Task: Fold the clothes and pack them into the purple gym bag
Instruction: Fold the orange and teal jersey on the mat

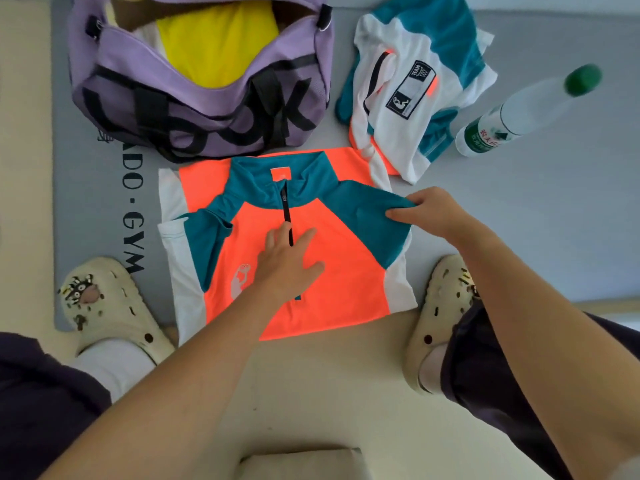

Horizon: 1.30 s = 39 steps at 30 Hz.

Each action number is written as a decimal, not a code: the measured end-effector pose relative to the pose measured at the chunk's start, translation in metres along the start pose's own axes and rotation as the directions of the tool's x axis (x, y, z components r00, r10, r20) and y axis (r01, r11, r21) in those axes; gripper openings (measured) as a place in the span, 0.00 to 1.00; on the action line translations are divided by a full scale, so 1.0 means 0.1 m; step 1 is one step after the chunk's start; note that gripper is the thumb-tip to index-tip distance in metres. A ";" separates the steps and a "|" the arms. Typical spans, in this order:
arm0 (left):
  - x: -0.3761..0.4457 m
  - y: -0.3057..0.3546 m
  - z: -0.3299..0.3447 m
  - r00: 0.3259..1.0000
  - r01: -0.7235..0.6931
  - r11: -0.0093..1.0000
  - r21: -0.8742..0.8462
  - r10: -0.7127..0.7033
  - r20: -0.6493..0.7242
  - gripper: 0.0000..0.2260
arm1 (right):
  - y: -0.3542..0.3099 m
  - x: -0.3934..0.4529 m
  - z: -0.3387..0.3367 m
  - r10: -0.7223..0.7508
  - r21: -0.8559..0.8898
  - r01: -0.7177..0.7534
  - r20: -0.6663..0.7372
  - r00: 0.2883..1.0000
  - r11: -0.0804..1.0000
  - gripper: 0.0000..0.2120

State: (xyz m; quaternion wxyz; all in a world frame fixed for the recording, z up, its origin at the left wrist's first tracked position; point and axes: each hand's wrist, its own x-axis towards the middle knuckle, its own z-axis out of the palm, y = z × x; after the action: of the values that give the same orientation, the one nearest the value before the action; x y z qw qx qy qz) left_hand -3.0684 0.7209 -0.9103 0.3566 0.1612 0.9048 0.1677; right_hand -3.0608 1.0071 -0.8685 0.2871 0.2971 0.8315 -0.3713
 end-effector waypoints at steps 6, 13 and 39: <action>0.01 0.04 0.15 0.998 0.055 0.985 0.162 -0.058 0.011 0.35 | 0.11 -0.01 -0.20 -0.040 -0.412 0.031 -0.014 0.999 0.911 0.15; -0.01 0.11 0.23 0.996 0.091 0.977 0.194 -0.093 0.001 0.39 | 0.26 0.03 -0.19 -0.106 -0.482 0.004 -0.185 0.977 0.876 0.13; -0.08 0.50 -0.19 0.897 0.441 0.198 -0.876 -0.138 0.420 0.20 | -0.71 -0.27 0.29 0.135 0.408 -0.375 0.506 0.852 0.833 0.19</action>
State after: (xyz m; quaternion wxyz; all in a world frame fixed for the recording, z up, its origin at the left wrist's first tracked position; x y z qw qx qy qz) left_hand -3.0670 0.7585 -0.8715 0.5149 -0.2426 0.5754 0.5873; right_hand -3.0859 0.9378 -0.8346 0.4372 0.3757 0.5688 -0.5866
